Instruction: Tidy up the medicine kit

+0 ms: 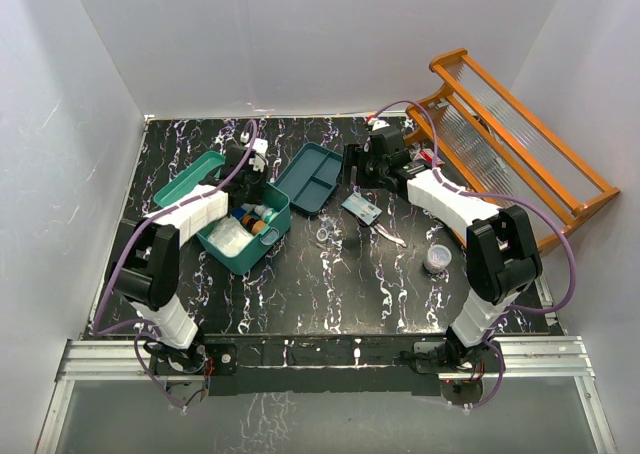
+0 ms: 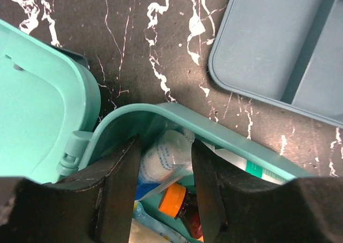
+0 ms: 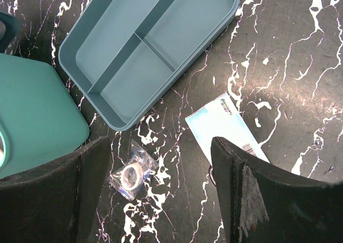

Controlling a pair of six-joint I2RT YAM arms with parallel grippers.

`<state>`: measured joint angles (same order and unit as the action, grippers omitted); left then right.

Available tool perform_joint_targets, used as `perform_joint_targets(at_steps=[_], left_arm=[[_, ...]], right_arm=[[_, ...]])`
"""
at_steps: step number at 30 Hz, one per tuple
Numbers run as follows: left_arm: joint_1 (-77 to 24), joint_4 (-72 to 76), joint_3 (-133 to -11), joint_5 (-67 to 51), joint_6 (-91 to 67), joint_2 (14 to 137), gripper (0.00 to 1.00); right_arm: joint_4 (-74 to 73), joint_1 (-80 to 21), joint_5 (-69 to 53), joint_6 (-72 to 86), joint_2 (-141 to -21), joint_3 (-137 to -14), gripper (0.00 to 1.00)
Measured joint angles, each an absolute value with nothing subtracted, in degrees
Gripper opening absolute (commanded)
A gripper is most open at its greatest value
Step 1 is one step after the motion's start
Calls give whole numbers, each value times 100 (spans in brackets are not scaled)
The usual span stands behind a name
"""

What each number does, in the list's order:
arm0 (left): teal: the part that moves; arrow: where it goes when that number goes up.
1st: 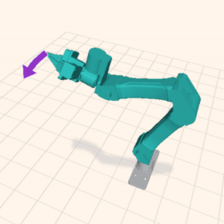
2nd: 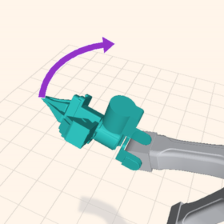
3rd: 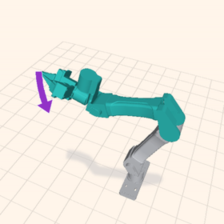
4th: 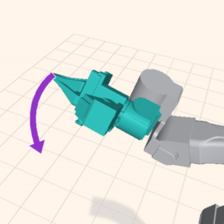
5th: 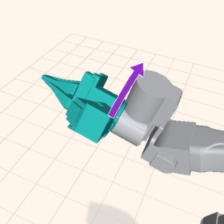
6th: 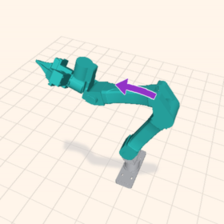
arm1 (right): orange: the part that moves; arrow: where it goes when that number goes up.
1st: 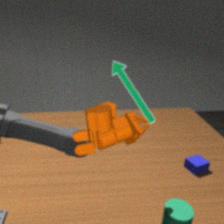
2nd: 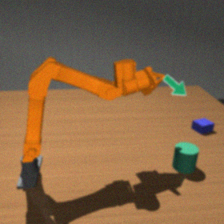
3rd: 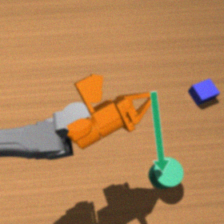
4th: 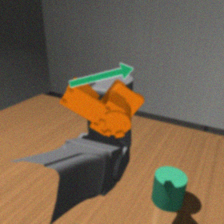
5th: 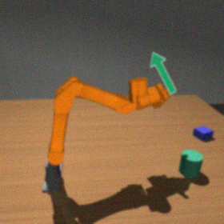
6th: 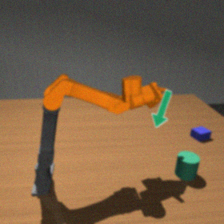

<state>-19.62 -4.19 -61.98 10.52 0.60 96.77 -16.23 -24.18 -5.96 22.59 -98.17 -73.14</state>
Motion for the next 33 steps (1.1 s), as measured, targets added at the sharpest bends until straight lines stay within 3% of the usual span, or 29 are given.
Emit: perform_joint_targets(at_steps=[6, 16, 33], left_arm=[[-1962, -502, -6342, 921, 25, 9402, 43], [-1962, -655, -6283, 552, 145, 9295, 13], [-1962, -722, -6305, 902, 211, 10079, 16]], right_arm=[[-1603, -2418, -620, 2255, -9810, -7290, 73], [-1608, -2418, -626, 2252, -9780, -7218, 73], [-1608, -2412, -593, 2235, -9776, -7218, 73]])
